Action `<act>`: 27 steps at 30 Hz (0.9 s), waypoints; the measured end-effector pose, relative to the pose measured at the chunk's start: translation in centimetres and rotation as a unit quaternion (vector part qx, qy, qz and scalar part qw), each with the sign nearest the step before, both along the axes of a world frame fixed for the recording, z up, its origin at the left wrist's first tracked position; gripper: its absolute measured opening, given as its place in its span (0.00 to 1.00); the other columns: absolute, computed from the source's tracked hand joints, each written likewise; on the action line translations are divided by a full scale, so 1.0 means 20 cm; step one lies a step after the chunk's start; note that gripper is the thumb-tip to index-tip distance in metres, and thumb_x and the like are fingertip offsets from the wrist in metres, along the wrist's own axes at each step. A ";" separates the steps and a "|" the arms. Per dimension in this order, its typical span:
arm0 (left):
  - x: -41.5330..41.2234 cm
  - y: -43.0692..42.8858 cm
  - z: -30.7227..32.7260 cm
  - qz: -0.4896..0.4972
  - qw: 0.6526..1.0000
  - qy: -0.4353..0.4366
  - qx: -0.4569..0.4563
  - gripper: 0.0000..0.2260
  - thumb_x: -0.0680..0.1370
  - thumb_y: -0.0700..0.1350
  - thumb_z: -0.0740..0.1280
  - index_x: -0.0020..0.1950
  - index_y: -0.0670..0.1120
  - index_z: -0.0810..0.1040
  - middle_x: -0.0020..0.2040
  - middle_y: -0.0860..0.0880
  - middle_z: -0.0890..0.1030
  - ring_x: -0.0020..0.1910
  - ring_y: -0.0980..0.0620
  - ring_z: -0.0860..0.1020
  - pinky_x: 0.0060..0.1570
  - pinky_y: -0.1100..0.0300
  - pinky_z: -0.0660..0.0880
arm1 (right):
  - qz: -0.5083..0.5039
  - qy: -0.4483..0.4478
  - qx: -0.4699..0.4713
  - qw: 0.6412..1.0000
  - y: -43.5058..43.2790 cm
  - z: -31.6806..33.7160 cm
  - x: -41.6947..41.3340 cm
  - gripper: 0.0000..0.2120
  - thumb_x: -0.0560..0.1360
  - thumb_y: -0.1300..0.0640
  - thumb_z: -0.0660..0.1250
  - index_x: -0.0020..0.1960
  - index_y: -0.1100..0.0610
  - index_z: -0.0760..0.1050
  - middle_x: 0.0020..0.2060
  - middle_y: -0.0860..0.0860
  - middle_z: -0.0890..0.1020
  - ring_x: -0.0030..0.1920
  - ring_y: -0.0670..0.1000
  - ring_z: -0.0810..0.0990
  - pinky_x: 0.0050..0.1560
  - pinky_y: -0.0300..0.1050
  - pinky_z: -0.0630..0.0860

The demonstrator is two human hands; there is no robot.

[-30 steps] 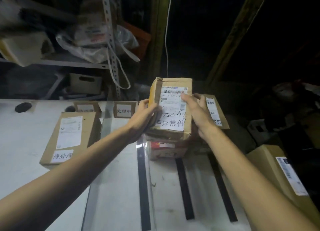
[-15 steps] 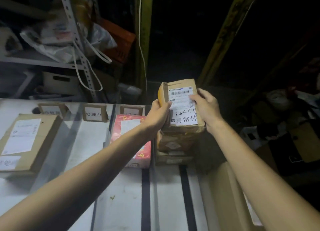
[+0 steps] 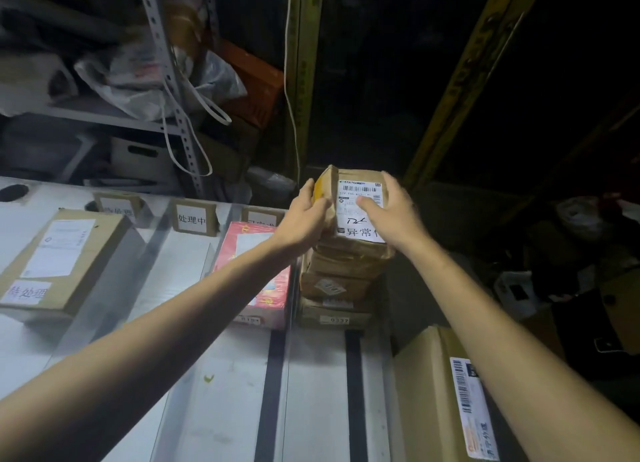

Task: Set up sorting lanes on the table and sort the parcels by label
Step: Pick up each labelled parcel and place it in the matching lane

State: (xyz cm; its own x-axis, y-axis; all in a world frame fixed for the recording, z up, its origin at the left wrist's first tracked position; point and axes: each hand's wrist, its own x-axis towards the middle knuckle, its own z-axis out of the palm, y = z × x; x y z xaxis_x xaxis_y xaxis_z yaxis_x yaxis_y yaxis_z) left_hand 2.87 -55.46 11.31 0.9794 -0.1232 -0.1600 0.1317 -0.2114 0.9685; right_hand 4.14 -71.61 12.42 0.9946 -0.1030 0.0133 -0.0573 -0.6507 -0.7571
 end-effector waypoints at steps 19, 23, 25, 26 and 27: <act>-0.24 0.76 0.18 0.077 0.982 -0.058 0.164 0.21 0.84 0.47 0.54 0.77 0.44 0.60 0.75 0.44 0.66 0.72 0.48 0.67 0.68 0.55 0.63 | 0.040 -0.064 -0.183 0.980 0.53 0.23 -0.03 0.23 0.80 0.41 0.62 0.72 0.48 0.71 0.72 0.51 0.73 0.74 0.58 0.65 0.77 0.64 0.54; -0.26 0.89 0.17 0.087 0.978 -0.057 0.180 0.21 0.84 0.47 0.54 0.77 0.44 0.61 0.72 0.44 0.69 0.63 0.51 0.72 0.58 0.61 0.65 | 0.089 -0.035 -0.161 0.982 0.59 0.25 -0.02 0.23 0.80 0.43 0.64 0.72 0.49 0.72 0.71 0.52 0.74 0.71 0.57 0.69 0.69 0.56 0.70; -0.27 0.99 0.18 0.096 0.977 -0.057 0.184 0.20 0.84 0.47 0.54 0.76 0.45 0.63 0.73 0.46 0.69 0.69 0.50 0.69 0.63 0.60 0.63 | 0.138 -0.036 -0.150 0.978 0.73 0.25 -0.03 0.22 0.79 0.44 0.65 0.71 0.49 0.74 0.69 0.51 0.76 0.70 0.55 0.72 0.67 0.51 0.70; -0.28 1.06 0.19 0.102 0.975 -0.057 0.190 0.19 0.84 0.47 0.54 0.75 0.46 0.65 0.73 0.47 0.69 0.70 0.51 0.68 0.64 0.60 0.63 | 0.165 -0.035 -0.146 0.975 0.83 0.25 -0.03 0.21 0.79 0.44 0.65 0.70 0.49 0.74 0.68 0.51 0.77 0.69 0.54 0.73 0.66 0.49 0.70; -0.30 1.13 0.19 0.111 0.973 -0.055 0.194 0.19 0.84 0.48 0.54 0.74 0.46 0.66 0.73 0.48 0.70 0.70 0.52 0.68 0.64 0.60 0.63 | 0.193 -0.031 -0.143 0.970 0.93 0.24 -0.04 0.21 0.79 0.45 0.65 0.70 0.49 0.75 0.68 0.50 0.78 0.68 0.54 0.74 0.66 0.49 0.70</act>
